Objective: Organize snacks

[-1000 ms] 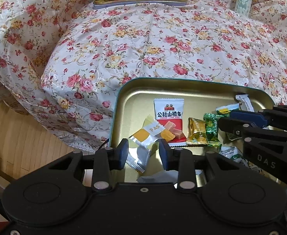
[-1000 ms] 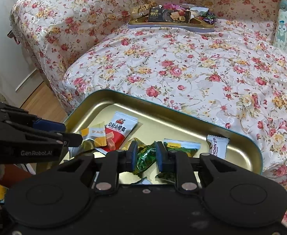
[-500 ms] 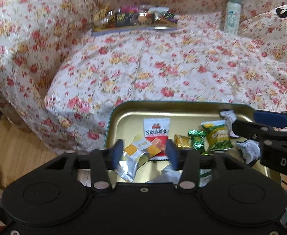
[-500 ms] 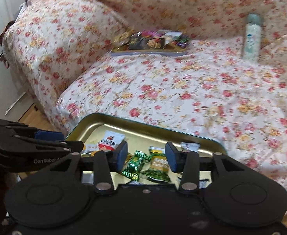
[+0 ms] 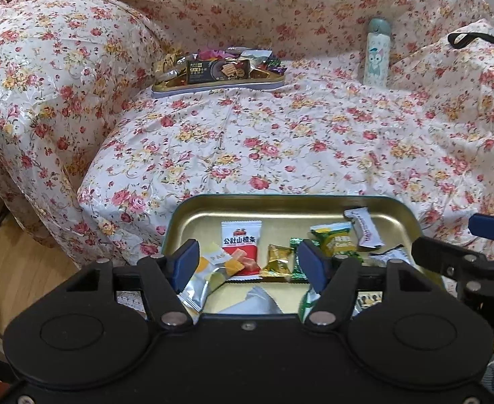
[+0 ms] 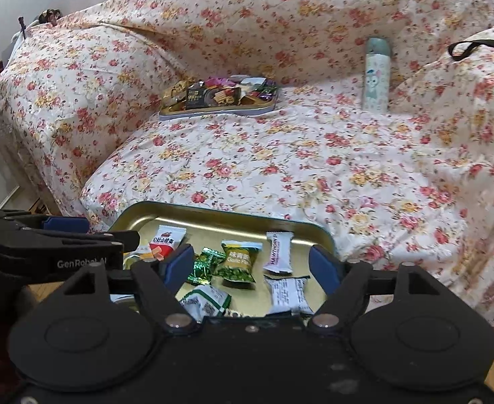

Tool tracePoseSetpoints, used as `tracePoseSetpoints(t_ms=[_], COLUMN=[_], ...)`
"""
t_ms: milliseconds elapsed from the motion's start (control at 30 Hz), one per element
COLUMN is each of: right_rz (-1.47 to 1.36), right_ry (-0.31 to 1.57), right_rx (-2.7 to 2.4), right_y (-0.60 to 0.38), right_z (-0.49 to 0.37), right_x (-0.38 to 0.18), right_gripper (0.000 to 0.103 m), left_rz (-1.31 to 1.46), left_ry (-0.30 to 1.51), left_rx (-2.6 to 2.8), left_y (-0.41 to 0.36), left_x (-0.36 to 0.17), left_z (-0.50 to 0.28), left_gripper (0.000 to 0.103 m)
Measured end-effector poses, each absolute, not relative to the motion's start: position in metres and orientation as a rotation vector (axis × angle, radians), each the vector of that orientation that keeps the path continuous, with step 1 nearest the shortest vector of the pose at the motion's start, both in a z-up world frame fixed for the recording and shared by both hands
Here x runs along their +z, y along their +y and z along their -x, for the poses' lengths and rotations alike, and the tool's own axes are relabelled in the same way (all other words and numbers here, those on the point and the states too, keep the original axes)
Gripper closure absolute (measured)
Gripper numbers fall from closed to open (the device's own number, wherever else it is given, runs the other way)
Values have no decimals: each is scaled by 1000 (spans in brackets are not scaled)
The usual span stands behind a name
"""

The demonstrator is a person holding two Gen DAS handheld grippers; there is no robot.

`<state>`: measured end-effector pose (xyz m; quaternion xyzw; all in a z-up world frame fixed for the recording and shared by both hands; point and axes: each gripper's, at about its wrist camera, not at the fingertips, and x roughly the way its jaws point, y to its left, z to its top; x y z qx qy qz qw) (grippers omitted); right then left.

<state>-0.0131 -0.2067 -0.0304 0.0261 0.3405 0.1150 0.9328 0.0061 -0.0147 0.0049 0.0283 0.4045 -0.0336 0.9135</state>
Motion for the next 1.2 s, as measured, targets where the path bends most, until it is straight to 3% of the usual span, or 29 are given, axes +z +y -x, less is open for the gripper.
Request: tracePoseSetpoints(t_ms=[1200], right_rz=[-37], right_ry=[744], right_rx=[171], right_y=[-200], right_z=[32], right_x=[-48], right_gripper=[17], left_rz=[-35], left_ry=[824], left_rx=[-39], left_y=[-11], left_x=[6], left_z=[15], left_gripper=[33])
